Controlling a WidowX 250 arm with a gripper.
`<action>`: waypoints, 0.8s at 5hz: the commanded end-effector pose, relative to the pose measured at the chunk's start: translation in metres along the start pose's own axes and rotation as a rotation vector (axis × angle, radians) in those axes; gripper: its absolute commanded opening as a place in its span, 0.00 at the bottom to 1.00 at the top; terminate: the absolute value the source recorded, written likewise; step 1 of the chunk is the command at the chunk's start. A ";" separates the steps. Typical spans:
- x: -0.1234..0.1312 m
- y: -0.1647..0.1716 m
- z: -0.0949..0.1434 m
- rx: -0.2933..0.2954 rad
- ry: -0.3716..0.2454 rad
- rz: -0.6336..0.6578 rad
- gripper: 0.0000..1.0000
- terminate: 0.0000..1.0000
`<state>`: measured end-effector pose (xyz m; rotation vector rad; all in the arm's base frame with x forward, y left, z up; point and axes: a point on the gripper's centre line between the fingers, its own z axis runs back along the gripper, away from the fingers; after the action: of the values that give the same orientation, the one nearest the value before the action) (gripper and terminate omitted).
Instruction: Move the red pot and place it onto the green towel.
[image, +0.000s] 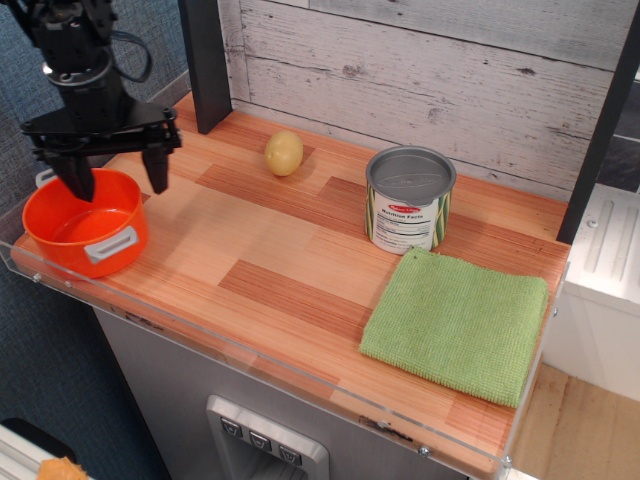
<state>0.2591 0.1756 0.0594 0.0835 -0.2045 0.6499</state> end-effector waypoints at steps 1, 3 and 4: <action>0.006 0.007 -0.003 -0.008 -0.022 0.052 1.00 0.00; 0.004 0.003 -0.017 -0.002 -0.003 0.076 1.00 0.00; 0.003 0.001 -0.017 0.000 -0.012 0.074 1.00 0.00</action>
<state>0.2658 0.1815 0.0309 0.0684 -0.1829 0.7338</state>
